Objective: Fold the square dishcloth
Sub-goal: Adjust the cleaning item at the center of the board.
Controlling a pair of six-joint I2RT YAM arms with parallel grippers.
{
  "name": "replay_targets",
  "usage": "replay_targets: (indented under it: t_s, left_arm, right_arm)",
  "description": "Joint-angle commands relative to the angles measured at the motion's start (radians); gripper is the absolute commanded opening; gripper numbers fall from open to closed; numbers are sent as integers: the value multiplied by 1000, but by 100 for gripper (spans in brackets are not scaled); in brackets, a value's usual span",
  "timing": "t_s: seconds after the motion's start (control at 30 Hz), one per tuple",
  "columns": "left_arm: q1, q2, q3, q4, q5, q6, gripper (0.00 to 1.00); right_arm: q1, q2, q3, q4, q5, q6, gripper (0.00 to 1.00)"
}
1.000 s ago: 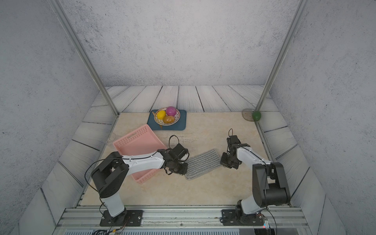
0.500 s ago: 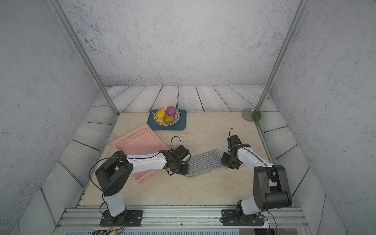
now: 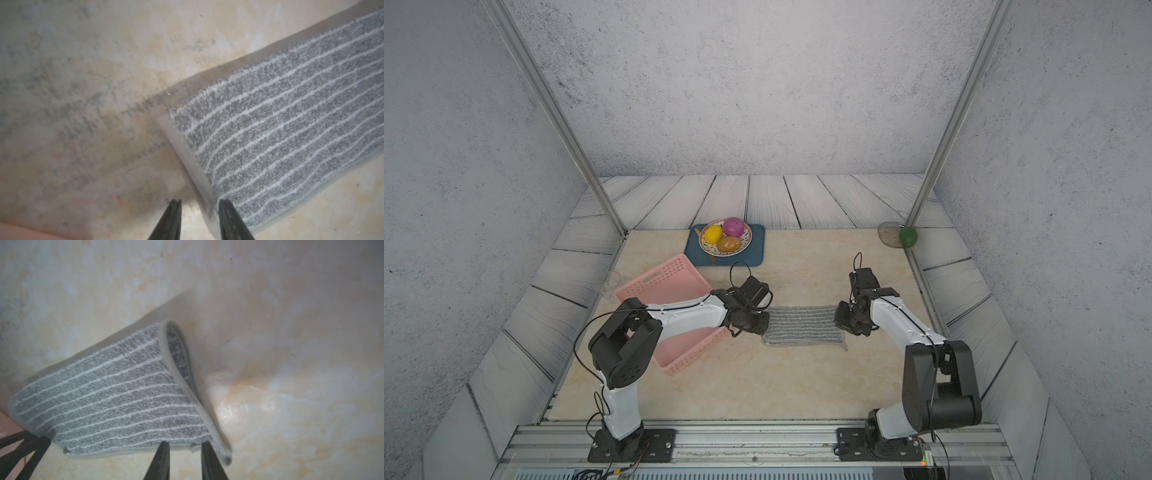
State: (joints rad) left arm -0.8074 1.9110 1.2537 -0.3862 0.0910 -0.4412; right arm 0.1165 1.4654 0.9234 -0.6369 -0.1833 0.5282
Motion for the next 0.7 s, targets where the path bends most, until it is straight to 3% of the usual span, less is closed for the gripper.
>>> replay_targets:
  t_s: [0.0,0.27,0.67]
  left_arm:
    - [-3,-63,10,-73,-15,-2,40]
    - [-10,-79,64,-67,-5,-8,32]
    - [11,127,236,-41,-14,20,20]
  right_arm:
    - [-4,26,33,31,-57,4,24]
    - [-4,145,118,67,-54,22,17]
    - [-4,316,226,75,12,47,14]
